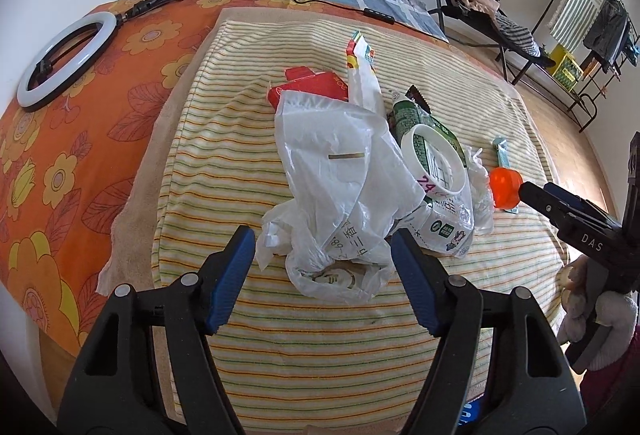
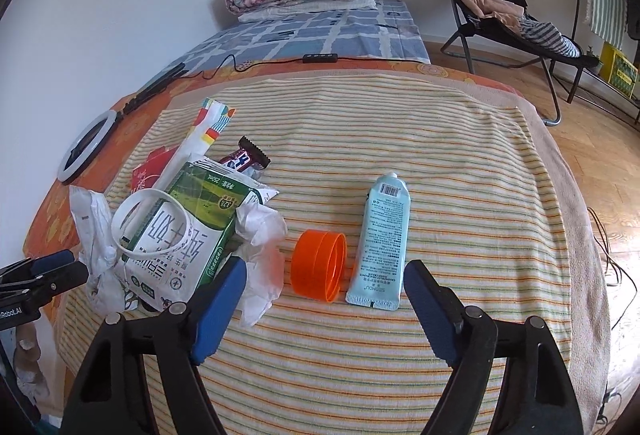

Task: Collect trash
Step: 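Grasp the orange bottle cap with the right tool while the left tool grasps the white plastic bag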

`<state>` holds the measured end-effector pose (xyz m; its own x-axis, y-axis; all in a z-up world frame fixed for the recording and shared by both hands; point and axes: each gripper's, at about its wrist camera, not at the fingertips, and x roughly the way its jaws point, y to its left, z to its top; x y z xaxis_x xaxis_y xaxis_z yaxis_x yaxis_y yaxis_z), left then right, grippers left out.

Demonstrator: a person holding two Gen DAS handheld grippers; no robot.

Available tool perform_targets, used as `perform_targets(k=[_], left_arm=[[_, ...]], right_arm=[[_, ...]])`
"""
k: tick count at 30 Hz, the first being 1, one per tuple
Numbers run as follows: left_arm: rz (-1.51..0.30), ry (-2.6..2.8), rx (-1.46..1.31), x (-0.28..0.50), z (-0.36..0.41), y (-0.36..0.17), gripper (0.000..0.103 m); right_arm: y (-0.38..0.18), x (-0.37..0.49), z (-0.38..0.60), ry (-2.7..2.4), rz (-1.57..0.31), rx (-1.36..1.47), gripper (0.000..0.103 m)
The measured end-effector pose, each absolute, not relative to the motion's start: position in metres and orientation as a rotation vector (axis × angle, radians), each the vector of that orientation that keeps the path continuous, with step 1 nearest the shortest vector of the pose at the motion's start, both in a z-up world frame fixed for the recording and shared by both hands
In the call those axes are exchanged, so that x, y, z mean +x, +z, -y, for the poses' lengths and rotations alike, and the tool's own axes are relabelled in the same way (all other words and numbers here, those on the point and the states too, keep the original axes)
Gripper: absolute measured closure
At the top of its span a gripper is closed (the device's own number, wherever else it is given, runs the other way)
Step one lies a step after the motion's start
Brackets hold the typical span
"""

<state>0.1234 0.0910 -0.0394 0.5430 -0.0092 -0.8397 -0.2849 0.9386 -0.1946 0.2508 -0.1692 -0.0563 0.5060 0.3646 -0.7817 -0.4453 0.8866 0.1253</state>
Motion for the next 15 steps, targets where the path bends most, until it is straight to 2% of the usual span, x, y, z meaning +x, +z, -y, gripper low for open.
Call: perform_targets(k=[2,4,6,8,13,14,15], left_arm=[[-0.996,0.168,-0.324,0.13,-0.091,-0.043,0.03],[-1.01,0.176,-0.332,0.134,-0.091,-0.048,0.041],[-1.011,0.195,-0.332,0.135,-0.093,-0.051,0.045],[-1.004,0.201,-0.34,0.134,-0.096,-0.051,0.052],[-0.989,0.205,-0.329,0.131,-0.099,-0.048,0.076],[-0.987,0.208,-0.334,0.13,-0.1,-0.048,0.079],[-0.986,0.212,-0.34,0.129,-0.102,-0.048,0.087]], right_arm=[[-0.06,0.256,0.168,0.481,-0.926,-0.095,0.022],[-0.064,0.26,0.167,0.478,-0.936,-0.093,0.024],[-0.069,0.264,0.167,0.476,-0.946,-0.092,0.027],[-0.075,0.266,0.167,0.475,-0.96,-0.1,0.034],[-0.081,0.269,0.169,0.477,-0.973,-0.097,0.044],[-0.082,0.27,0.17,0.481,-0.973,-0.095,0.05],[-0.082,0.27,0.17,0.489,-0.975,-0.09,0.058]])
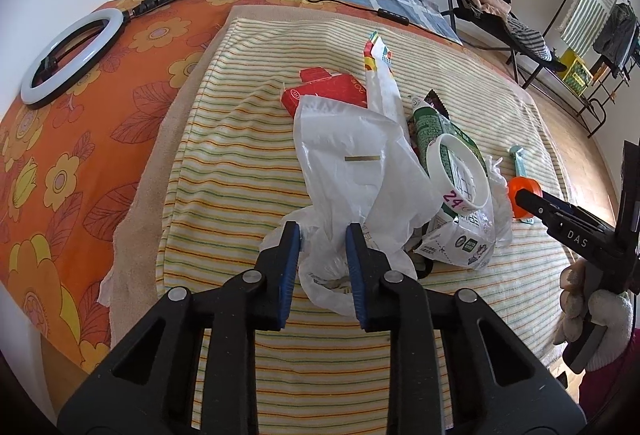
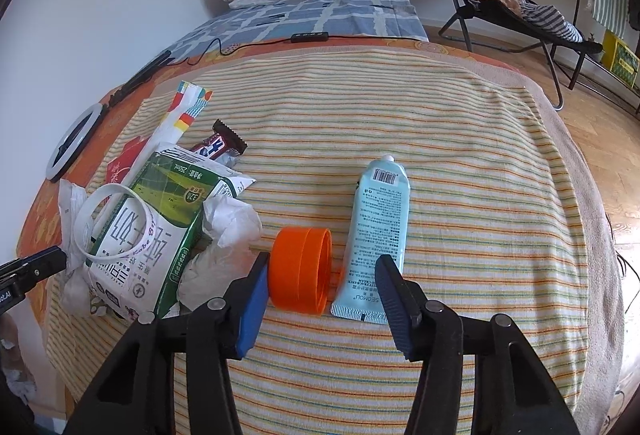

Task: Collect trash
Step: 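Grasp the orange bottle cap with the right tool while the left tool grasps the white plastic bag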

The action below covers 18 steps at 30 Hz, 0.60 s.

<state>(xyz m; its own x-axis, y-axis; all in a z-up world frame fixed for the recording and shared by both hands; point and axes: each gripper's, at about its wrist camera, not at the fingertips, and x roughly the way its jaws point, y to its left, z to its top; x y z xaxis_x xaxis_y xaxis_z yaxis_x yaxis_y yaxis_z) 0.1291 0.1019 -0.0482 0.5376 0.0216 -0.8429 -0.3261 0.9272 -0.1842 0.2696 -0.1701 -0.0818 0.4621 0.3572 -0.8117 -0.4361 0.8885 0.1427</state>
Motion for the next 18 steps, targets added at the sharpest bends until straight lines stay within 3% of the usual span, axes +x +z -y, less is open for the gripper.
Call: perform_targets(k=[3,6,12,14,15,16,18], left_arm=[[-0.972,0.227,-0.352,0.126,-0.106,-0.047,0.098],[-0.965,0.231,-0.355,0.123,-0.109,-0.046,0.098],[-0.971,0.213,-0.4,0.12,-0.112,-0.044,0.096],[-0.975,0.196,-0.422,0.121,-0.111,-0.044,0.069],[-0.967,0.205,-0.414,0.122,-0.109,-0.043,0.038],[-0.952,0.214,-0.401,0.122,-0.106,-0.041,0.025],[-0.952,0.202,-0.369,0.128,-0.1,-0.042,0.025]], right_arm=[[-0.083,0.268,0.17,0.523,-0.982,-0.065,0.07],[-0.083,0.265,0.168,0.542,-0.972,-0.066,0.079],[-0.079,0.26,0.166,0.547,-0.955,-0.079,0.081],[-0.079,0.262,0.166,0.547,-0.955,-0.073,0.081],[-0.079,0.262,0.166,0.549,-0.956,-0.071,0.081],[-0.079,0.262,0.166,0.548,-0.957,-0.071,0.081],[-0.079,0.261,0.166,0.551,-0.957,-0.074,0.081]])
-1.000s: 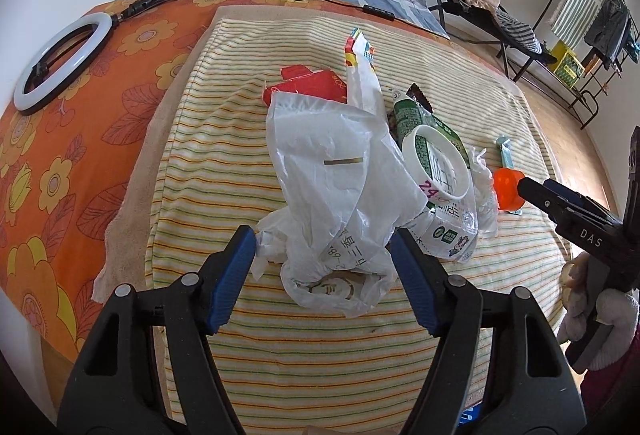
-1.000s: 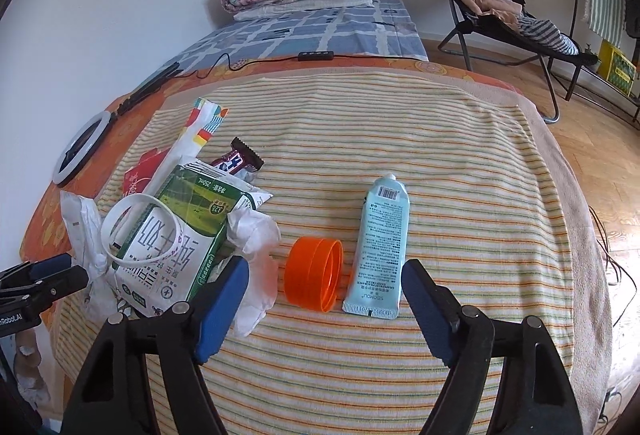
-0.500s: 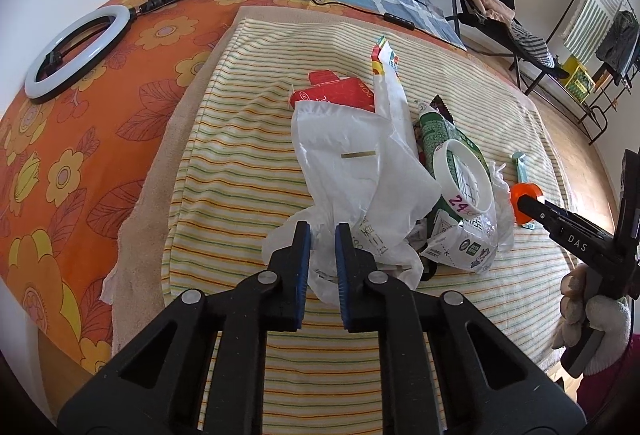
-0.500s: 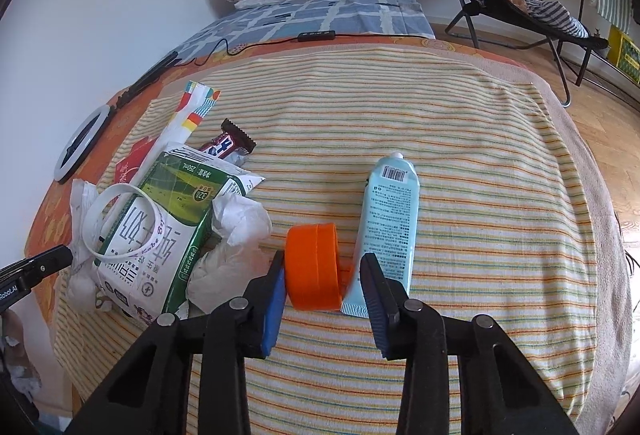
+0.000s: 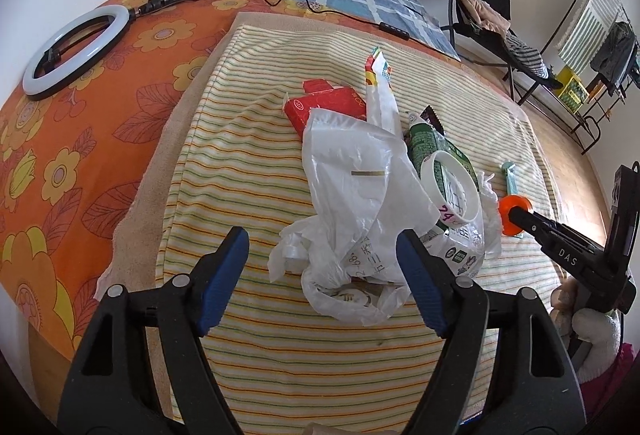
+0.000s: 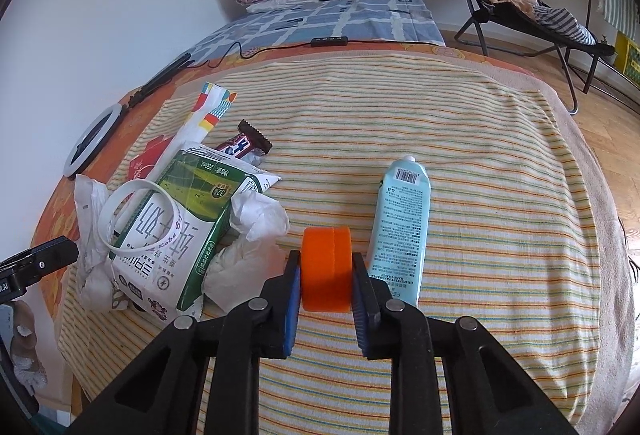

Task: Collect trash
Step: 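Grasp the orange bottle cap with the right tool while the left tool grasps the white plastic bag, then carry the orange cap and white bag over the blue basket with both tools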

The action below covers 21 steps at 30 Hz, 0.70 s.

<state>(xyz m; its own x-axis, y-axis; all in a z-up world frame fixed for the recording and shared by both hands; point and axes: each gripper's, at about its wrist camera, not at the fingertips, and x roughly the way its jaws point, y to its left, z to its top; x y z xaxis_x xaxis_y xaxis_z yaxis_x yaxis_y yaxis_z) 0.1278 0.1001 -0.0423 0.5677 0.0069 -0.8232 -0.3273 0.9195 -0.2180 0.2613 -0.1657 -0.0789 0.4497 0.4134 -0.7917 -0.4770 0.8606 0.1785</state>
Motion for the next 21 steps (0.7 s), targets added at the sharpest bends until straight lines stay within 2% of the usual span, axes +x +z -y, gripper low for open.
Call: perform_targets(k=[5,7,8,9,11,12,21], left_arm=[[-1.011,0.169,-0.41,0.147,-0.096,-0.065,0.026],[-1.029,0.174,-0.433,0.152,-0.096,-0.07,0.041],[-1.023,0.177,-0.439,0.152,-0.097,-0.069,0.042],[-1.014,0.179,-0.446,0.151,-0.098,-0.067,0.049],[-0.992,0.182,-0.459,0.148,-0.101,-0.06,0.054],[-0.983,0.19,-0.456,0.146,-0.103,-0.056,0.066],[-0.926,0.197,-0.473,0.124,-0.114,-0.037,0.069]], right_arm=[[-0.08,0.261,0.164,0.554,-0.957,-0.085,0.081],[-0.08,0.261,0.164,0.555,-0.956,-0.084,0.081],[-0.08,0.261,0.165,0.557,-0.955,-0.082,0.081],[-0.079,0.261,0.166,0.559,-0.954,-0.08,0.081],[-0.077,0.26,0.167,0.562,-0.95,-0.073,0.081],[-0.076,0.259,0.168,0.562,-0.945,-0.068,0.081],[-0.061,0.249,0.174,0.572,-0.913,-0.04,0.081]])
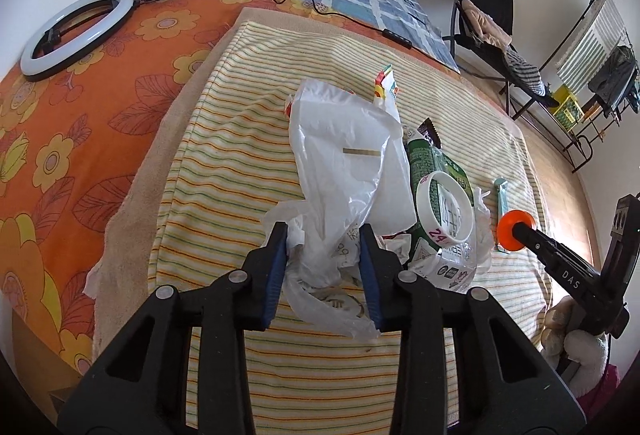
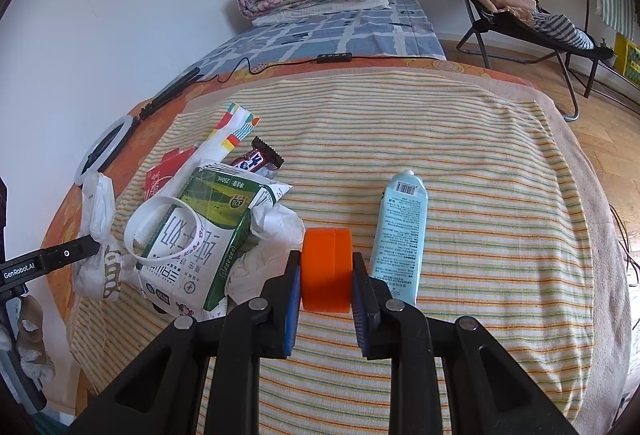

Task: Collect trash
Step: 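Carry the orange cap and white bag over the blue basket with both tools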

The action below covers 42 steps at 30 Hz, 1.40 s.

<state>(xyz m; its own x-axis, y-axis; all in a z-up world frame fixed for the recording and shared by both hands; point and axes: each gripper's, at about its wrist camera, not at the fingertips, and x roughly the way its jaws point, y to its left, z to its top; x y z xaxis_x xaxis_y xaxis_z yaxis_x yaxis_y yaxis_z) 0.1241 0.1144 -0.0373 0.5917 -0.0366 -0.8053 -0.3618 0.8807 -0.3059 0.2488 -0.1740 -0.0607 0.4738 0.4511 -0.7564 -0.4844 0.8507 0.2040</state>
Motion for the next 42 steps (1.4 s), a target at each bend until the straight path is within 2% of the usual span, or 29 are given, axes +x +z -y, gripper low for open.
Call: perform_targets(k=[22,42], left_arm=[[-0.835,0.018,-0.44,0.037,-0.075,0.015,0.069],[-1.02,-0.139,-0.371,-0.054,0.017,-0.055,0.069]], right_arm=[[-0.012,0.131,0.194,0.725,-0.826,-0.019,0.081],[-0.068,0.019,0.23,0.767,-0.958,-0.08,0.081]])
